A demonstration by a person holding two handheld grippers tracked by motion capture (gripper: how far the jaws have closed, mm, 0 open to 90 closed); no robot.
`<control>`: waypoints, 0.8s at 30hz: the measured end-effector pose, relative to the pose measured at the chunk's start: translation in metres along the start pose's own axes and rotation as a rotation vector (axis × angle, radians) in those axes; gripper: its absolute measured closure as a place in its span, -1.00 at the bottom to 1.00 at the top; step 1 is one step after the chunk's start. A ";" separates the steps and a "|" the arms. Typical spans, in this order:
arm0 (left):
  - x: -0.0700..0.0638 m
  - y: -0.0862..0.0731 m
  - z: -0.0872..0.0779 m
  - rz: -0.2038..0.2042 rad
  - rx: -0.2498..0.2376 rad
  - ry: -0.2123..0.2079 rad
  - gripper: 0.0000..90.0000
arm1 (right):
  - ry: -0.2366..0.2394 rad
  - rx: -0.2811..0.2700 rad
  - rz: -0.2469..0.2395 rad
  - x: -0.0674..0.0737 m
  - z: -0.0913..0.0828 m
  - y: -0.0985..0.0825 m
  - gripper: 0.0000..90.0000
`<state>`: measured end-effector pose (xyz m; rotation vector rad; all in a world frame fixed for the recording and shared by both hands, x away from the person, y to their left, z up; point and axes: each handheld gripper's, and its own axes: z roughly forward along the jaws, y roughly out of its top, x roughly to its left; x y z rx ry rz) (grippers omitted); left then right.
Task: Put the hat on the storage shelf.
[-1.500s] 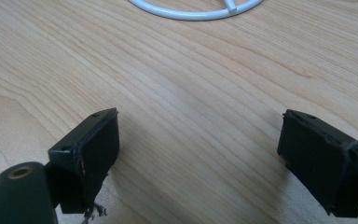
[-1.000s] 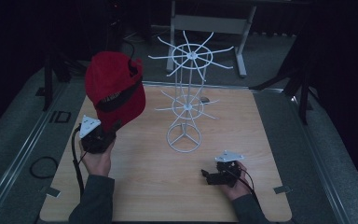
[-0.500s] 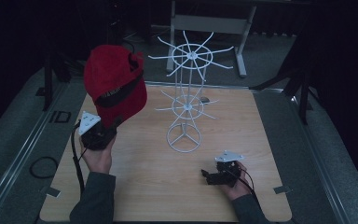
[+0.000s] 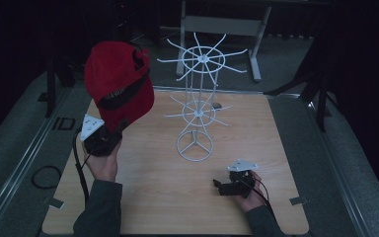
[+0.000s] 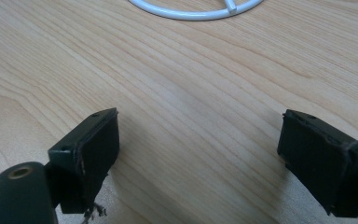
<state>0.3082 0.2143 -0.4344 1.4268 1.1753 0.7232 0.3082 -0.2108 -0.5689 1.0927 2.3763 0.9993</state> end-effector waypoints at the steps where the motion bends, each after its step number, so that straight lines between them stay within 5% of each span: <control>1: 0.000 0.000 0.000 0.003 -0.001 0.001 0.90 | 0.000 0.000 0.000 0.000 0.000 0.000 -0.72; 24: -0.008 0.018 -0.005 0.031 -0.029 -0.006 0.89 | 0.000 0.002 0.002 0.000 0.000 0.000 -0.72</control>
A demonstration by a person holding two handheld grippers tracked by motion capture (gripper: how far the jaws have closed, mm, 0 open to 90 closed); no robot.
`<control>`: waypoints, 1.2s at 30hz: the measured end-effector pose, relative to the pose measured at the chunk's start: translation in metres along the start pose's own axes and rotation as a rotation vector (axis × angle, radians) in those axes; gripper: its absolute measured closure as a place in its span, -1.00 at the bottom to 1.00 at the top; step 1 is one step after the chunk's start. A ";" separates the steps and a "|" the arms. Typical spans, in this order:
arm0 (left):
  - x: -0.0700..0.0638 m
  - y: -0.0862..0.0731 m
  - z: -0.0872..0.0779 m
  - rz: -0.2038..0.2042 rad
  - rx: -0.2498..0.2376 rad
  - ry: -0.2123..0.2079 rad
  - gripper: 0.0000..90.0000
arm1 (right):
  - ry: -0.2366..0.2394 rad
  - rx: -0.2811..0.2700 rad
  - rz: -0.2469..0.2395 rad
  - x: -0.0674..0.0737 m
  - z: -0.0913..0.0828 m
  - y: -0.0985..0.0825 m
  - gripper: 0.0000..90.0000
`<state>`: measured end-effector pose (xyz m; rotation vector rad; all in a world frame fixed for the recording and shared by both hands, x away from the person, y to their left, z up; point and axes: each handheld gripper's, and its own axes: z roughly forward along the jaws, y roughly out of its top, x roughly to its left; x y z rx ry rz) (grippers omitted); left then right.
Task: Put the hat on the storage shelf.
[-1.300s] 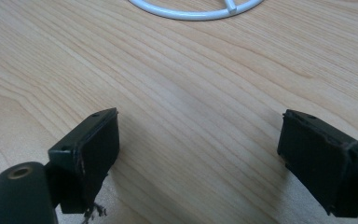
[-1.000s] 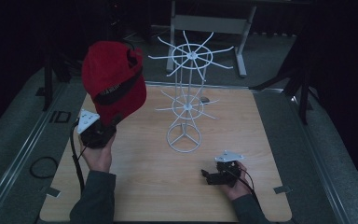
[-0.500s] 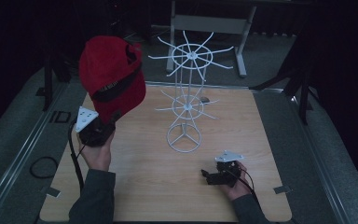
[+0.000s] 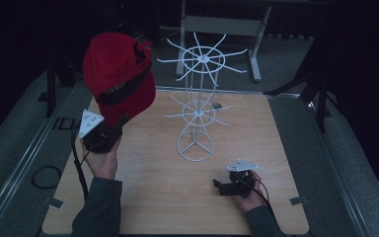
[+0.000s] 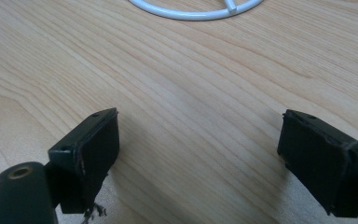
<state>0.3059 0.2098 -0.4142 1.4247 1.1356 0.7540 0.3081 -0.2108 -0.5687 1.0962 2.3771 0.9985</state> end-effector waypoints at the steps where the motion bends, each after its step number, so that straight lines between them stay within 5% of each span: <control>1: 0.000 0.001 0.000 0.001 0.000 -0.001 0.89 | 0.000 0.000 0.000 0.000 0.000 0.000 -0.72; 36: -0.011 0.022 -0.013 0.031 -0.041 -0.038 0.89 | 0.000 0.000 0.001 0.000 0.000 0.000 -0.72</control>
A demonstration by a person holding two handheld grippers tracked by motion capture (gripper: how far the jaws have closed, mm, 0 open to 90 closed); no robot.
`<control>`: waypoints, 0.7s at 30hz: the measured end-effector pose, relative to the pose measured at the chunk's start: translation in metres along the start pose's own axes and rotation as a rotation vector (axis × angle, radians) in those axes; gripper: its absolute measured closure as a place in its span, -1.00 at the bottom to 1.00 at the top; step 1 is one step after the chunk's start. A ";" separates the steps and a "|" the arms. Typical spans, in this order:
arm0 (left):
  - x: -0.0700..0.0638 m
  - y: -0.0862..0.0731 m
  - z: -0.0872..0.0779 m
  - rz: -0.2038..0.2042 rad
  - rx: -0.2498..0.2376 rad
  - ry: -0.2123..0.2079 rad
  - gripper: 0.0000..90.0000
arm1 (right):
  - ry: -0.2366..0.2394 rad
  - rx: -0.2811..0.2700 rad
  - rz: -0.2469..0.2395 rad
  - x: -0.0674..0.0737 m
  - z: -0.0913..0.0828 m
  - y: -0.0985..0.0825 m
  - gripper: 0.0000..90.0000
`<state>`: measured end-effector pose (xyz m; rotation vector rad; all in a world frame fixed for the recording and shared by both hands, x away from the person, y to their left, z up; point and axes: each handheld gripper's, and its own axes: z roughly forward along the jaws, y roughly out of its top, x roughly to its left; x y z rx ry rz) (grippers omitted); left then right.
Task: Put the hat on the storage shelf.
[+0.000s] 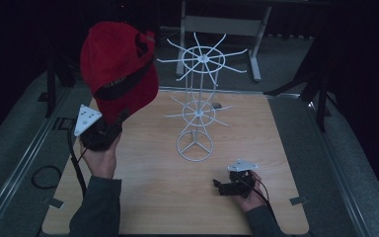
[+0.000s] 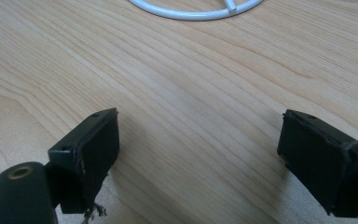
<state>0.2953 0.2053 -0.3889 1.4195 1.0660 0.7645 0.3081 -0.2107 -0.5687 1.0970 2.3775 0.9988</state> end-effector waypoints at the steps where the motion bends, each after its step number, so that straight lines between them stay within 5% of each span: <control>1: 0.000 0.000 0.000 0.000 0.001 -0.002 0.89 | 0.000 0.000 0.000 0.000 0.000 0.000 -0.72; 21: -0.007 0.003 -0.009 0.001 -0.012 -0.035 0.89 | 0.000 0.001 0.001 0.000 0.000 0.000 -0.72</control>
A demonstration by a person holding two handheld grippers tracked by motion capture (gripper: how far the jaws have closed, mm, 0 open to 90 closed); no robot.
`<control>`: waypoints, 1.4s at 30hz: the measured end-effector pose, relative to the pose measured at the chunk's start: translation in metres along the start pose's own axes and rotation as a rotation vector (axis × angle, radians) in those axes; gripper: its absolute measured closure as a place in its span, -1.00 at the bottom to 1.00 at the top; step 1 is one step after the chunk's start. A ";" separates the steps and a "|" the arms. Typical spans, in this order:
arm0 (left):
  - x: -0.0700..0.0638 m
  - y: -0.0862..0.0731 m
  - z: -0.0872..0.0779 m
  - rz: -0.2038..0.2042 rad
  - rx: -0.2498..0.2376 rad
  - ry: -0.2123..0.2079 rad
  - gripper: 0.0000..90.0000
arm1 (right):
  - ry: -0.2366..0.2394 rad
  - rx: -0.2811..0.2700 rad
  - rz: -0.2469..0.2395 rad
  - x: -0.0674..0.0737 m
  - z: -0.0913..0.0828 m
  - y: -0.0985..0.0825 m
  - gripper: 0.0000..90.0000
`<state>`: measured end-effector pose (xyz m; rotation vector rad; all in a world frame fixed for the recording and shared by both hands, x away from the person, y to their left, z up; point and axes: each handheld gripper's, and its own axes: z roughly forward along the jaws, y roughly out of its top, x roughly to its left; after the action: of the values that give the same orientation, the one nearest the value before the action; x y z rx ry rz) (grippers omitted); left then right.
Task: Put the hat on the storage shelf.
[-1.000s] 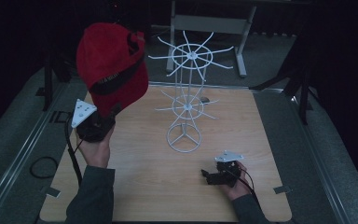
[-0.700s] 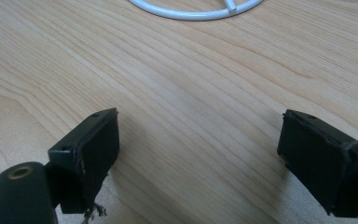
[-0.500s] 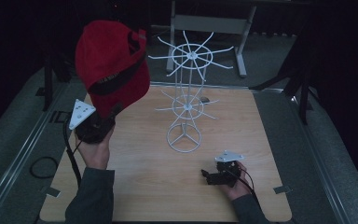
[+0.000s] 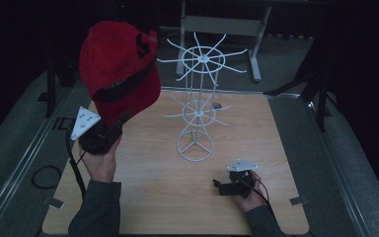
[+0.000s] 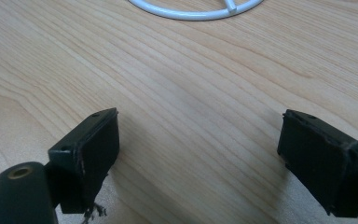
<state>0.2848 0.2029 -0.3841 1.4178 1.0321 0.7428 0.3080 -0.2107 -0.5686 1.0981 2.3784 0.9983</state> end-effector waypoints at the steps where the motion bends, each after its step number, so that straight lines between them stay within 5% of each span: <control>1: 0.000 0.000 0.000 -0.001 0.000 -0.001 0.89 | 0.000 0.000 0.001 0.000 0.000 0.000 -0.72; 42: -0.012 0.006 -0.010 0.015 -0.003 -0.031 0.89 | 0.000 0.001 -0.001 0.000 0.000 0.000 -0.72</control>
<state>0.2716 0.1964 -0.3759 1.4315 0.9971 0.7315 0.3080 -0.2108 -0.5686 1.0975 2.3793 0.9971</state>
